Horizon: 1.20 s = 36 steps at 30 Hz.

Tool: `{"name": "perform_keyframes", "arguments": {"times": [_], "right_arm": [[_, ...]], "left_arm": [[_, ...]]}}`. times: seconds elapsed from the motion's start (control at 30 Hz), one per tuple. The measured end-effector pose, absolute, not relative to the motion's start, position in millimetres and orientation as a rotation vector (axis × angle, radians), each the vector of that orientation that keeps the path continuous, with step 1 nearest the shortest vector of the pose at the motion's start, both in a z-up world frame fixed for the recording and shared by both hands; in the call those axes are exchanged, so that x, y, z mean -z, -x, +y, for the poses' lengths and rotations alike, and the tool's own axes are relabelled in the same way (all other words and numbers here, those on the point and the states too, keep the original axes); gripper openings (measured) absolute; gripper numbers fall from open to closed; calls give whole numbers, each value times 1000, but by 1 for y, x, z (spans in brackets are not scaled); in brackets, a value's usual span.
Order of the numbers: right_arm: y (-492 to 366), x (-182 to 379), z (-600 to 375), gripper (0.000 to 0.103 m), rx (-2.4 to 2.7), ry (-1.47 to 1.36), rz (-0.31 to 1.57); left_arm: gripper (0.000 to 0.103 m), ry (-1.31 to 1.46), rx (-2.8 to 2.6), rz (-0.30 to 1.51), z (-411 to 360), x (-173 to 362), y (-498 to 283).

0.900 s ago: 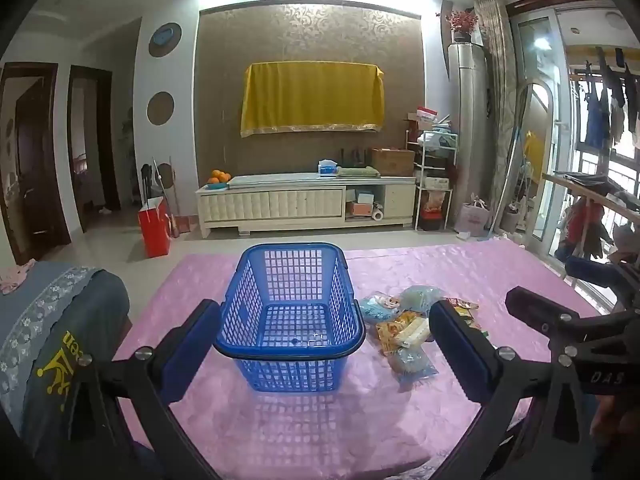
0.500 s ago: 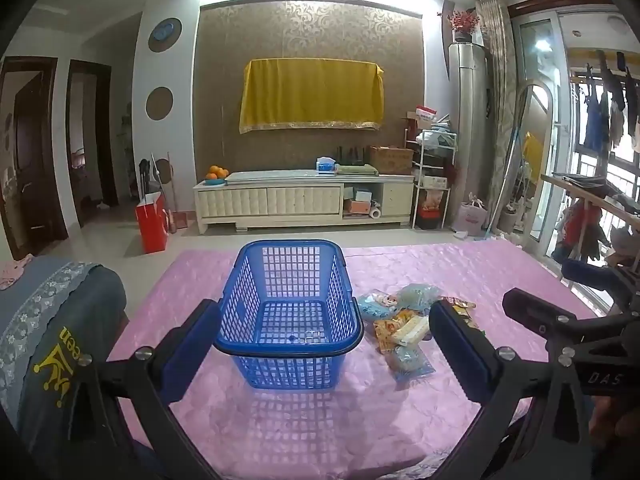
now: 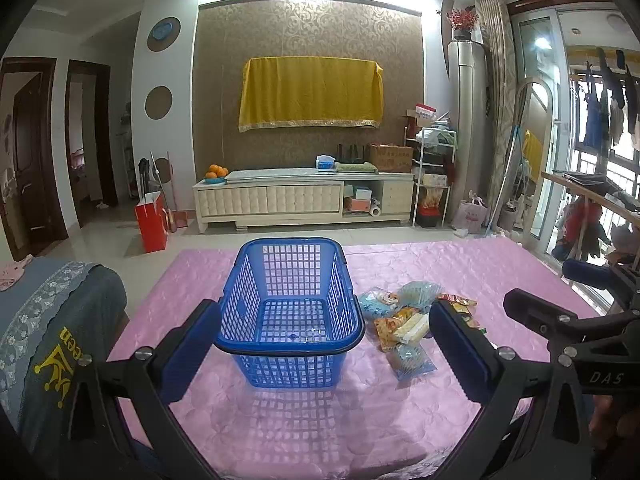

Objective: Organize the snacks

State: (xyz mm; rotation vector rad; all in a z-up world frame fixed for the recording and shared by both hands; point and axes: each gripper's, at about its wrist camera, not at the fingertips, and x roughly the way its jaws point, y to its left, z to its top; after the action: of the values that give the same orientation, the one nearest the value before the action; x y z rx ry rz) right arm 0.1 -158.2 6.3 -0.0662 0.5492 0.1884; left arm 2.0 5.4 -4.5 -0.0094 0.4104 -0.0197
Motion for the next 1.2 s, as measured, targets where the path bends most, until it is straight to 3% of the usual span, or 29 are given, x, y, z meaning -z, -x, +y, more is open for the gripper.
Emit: {"name": "perform_keyframes", "arguments": {"times": [1.2], "right_arm": [[2,-3,-158,103,-190,67,568]], "left_arm": [[103,7,17,422,6,7,0]]}}
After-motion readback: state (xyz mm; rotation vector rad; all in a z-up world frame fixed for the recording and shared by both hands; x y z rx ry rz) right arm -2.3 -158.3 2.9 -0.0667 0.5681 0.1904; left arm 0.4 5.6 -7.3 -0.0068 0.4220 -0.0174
